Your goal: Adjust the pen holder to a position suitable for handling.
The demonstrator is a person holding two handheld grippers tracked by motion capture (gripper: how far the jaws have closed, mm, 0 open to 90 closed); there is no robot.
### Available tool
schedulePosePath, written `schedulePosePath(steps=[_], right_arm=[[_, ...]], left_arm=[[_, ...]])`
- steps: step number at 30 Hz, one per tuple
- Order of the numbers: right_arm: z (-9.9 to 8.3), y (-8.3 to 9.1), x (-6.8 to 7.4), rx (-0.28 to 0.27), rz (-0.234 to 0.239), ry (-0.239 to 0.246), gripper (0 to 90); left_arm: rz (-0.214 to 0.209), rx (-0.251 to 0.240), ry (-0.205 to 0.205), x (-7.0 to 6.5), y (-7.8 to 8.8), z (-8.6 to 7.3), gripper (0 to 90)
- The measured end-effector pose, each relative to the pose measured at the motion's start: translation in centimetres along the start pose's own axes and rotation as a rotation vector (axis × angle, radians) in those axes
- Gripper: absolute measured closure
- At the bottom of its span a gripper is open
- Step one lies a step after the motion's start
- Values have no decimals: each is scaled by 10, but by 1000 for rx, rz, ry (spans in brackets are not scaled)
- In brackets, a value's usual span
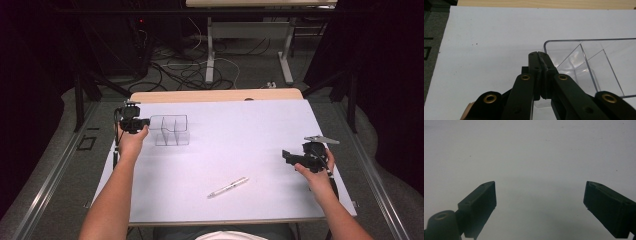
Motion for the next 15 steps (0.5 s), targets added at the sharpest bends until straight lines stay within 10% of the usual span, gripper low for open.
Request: schedulePosePath(steps=[15], right_arm=[[0,-1,1,2,11,3,111]], left_arm=[[4,-4,4,-1,-1,-2,897]])
Point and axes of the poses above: each handheld gripper's, and its own axes: y roughly backward along the jaws, z roughly out of its top, x roughly to its left, the point moved 1 cm from there along -y, roughly forward along the jaws, and after that the axes turned 9 degrees about -x, right-handed, at the moved point
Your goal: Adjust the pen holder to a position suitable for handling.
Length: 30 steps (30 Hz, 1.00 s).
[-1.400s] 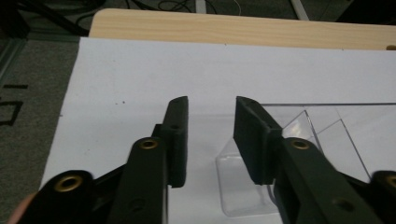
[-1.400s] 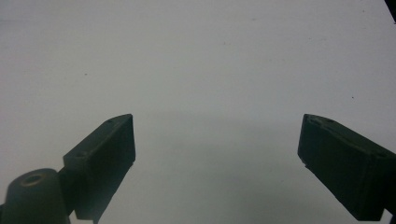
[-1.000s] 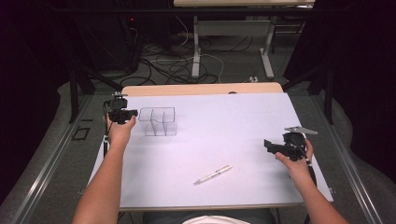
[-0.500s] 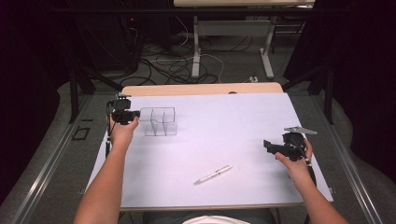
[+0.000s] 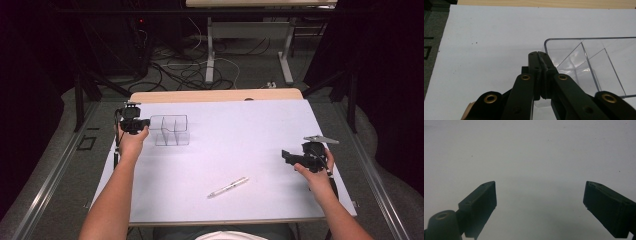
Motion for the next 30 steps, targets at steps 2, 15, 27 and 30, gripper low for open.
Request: schedulePosePath(steps=[2,15,27,30], right_arm=[[0,0,0,1,1,0,111],[-1,-2,1,7,4,-3,113],[-2,-2,2,13,7,0,116],[-2,-2,2,14,8,0,119]], left_arm=[[2,0,2,0,0,0,897],[-21,12,-3,-15,-2,0,897],[-57,77,-34,-44,-9,7,897],[-64,82,-42,-53,-10,7,897]])
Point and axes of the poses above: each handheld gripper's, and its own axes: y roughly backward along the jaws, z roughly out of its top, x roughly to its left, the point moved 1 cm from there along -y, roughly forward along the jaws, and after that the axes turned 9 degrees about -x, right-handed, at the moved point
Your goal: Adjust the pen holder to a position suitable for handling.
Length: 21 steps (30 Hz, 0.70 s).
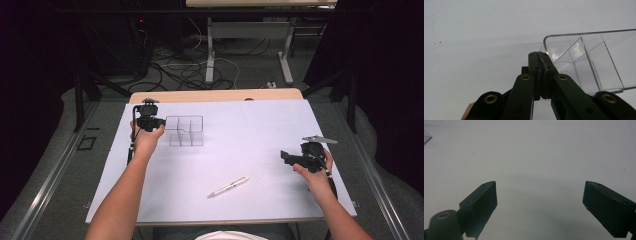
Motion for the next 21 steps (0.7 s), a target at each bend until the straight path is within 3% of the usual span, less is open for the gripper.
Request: schedulePosePath(steps=[9,21], right_arm=[[0,0,0,1,2,2,124],[0,1,0,1,4,3,131]], left_arm=[[-37,14,-18,-24,-5,1,897],[-94,5,0,-54,-9,-4,897]])
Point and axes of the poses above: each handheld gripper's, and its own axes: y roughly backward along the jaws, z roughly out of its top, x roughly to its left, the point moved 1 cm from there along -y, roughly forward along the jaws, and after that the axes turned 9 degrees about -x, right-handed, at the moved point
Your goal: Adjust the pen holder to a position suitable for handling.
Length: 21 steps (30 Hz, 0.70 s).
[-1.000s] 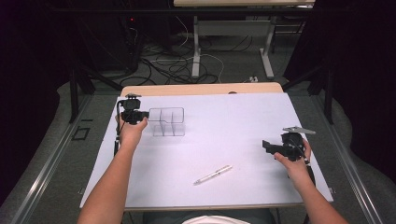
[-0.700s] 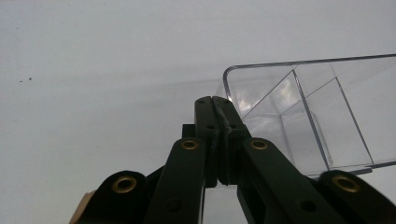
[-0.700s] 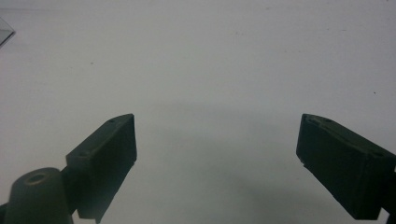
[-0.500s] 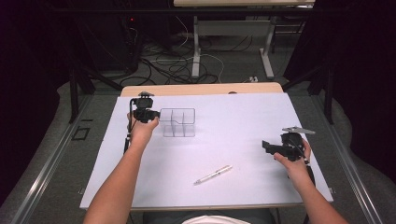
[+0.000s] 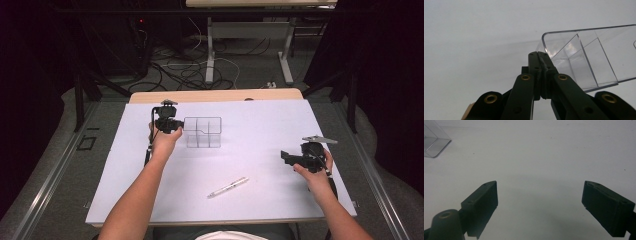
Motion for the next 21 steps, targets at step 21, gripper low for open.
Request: schedulePosePath(steps=[21], right_arm=[[0,0,1,2,2,-3,139]], left_arm=[[-59,3,-30,-34,-9,-3,897]])
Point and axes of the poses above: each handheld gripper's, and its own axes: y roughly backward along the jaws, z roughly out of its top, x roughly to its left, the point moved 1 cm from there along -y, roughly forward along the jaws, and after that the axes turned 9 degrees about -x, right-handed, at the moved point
